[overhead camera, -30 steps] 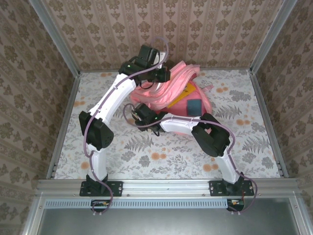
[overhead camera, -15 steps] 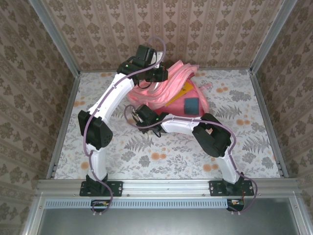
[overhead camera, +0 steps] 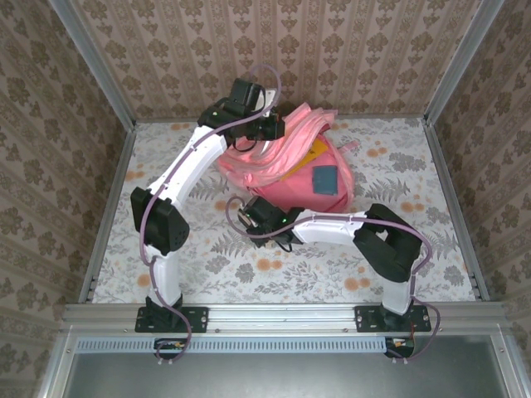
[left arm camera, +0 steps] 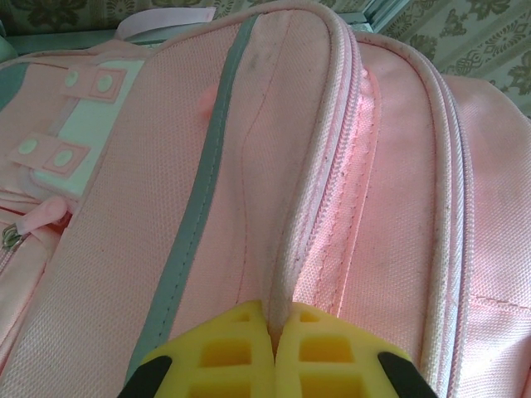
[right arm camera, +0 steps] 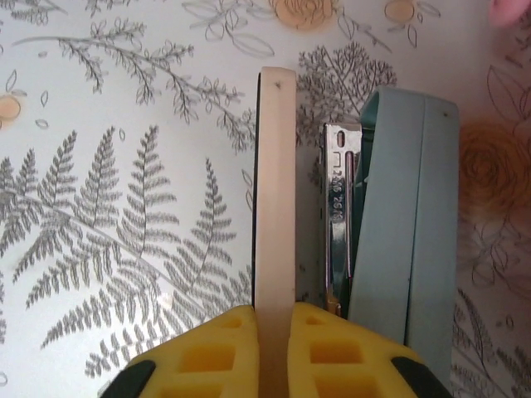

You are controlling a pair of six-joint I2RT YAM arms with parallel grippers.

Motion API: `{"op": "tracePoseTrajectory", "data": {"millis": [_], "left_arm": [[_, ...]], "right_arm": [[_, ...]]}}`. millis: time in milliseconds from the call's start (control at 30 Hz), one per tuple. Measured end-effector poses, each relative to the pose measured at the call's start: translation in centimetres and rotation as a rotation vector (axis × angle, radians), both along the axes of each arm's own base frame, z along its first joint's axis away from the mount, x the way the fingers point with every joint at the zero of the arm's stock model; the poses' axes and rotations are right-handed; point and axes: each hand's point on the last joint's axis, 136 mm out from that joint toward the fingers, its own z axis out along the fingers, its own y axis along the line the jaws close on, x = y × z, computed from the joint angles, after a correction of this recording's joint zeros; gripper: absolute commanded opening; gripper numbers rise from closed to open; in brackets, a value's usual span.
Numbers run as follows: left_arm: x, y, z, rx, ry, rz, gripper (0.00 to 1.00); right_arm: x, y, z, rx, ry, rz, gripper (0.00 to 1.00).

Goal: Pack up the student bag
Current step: Move the student bag to the top-center of the table, then place the loose stationery in the student bag.

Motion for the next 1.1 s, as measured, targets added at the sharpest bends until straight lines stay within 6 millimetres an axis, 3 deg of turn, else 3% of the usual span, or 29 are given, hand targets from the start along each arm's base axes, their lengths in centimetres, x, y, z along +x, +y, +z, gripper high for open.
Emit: {"op": "tracePoseTrajectory", "data": {"millis": [133,333,567,667,900,1100], "left_arm": [[-0.1,0.0,-0.2,0.001,0.004,-0.002,0.00],[-0.2,0.0,-0.3,-0.002,0.004,-0.005,0.00],[-0.3,0.1,-0.4,-0.002,0.004,-0.004,0.00],[-0.3,0.1,-0.3,-0.003,0.002,-0.004,0.00],[-0.3,0.1,-0.3,-0.004,0.001,-0.004,0.00],[-0.3,0.1,-0.3,-0.004,0.001,-0.003,0.00]], "right_arm": [[-0.2,-0.3,-0.2,-0.009,0.011,-0.009,0.24],[0.3,0.1,-0.3,-0.015,0.005,-0.012,0.03],[-0.1,-0.7,0.6,-0.017,0.004,-0.027,0.00],[-0.7,-1.7,2.6,0.006,-0.009,-0.038,0.00],[-1.5,-4.3,10.1,0.123,-0.109,-0.101,0.00],[-1.8,-8.7,12.2,0.123,-0.154,-0.184,0.00]]}}
